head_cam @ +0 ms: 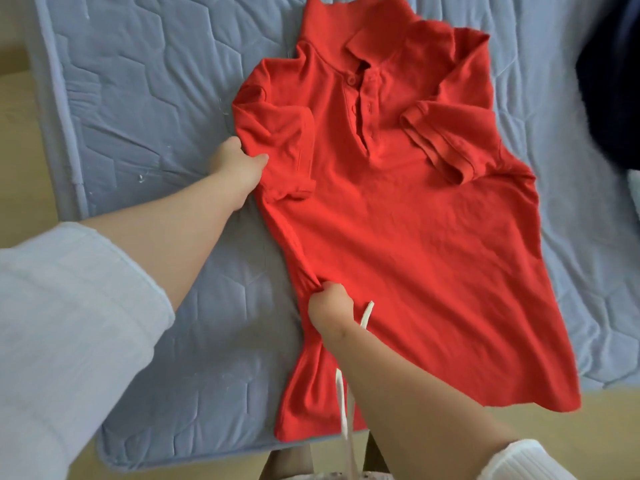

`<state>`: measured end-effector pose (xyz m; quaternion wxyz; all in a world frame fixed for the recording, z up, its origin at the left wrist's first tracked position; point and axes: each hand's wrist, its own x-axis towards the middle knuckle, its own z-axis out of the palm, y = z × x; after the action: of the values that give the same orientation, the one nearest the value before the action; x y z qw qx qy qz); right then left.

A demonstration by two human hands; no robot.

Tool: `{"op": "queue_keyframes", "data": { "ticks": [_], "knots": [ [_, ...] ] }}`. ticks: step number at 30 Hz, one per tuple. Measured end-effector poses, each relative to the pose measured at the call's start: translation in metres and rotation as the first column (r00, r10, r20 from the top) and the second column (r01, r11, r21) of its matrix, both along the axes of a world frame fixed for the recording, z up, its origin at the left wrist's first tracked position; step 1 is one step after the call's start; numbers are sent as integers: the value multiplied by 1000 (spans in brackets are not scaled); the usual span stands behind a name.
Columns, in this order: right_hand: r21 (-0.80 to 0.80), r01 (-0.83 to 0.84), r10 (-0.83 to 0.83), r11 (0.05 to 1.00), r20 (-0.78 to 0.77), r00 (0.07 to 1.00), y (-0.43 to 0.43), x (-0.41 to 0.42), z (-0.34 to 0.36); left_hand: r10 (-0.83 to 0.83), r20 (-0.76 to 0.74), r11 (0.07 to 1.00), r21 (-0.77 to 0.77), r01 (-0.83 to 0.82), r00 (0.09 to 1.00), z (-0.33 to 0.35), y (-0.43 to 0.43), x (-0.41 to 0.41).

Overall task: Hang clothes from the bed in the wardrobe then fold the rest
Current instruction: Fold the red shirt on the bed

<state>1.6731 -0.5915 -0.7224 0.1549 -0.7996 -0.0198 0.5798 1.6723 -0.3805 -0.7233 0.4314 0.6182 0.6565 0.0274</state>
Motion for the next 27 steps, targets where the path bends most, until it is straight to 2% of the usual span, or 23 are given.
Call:
{"op": "queue_keyframes", "data": {
  "ticks": [4,6,10,16,20,25,27],
  "knots": [
    [2,137,-137,991,27,990,-26,26,13,-7,12,999,46,7,1000,19,-14,26],
    [25,247,-247,969,-10,969,-41,40,18,-35,-23,995,91,37,999,30,-25,43],
    [121,543,-525,831,-151,837,-73,69,34,-102,-58,983,148,110,993,50,-47,88],
    [301,576,-593,760,-42,804,-116,133,42,-118,10,985,131,116,993,66,-79,163],
    [324,566,-610,758,46,791,-133,175,38,-61,106,997,45,56,992,64,-101,216],
    [332,568,-637,753,149,756,-154,216,23,-95,107,995,47,90,990,50,-126,269],
    [317,585,-648,746,144,748,-163,227,17,-98,124,995,29,96,987,45,-134,285]
  ]
}}
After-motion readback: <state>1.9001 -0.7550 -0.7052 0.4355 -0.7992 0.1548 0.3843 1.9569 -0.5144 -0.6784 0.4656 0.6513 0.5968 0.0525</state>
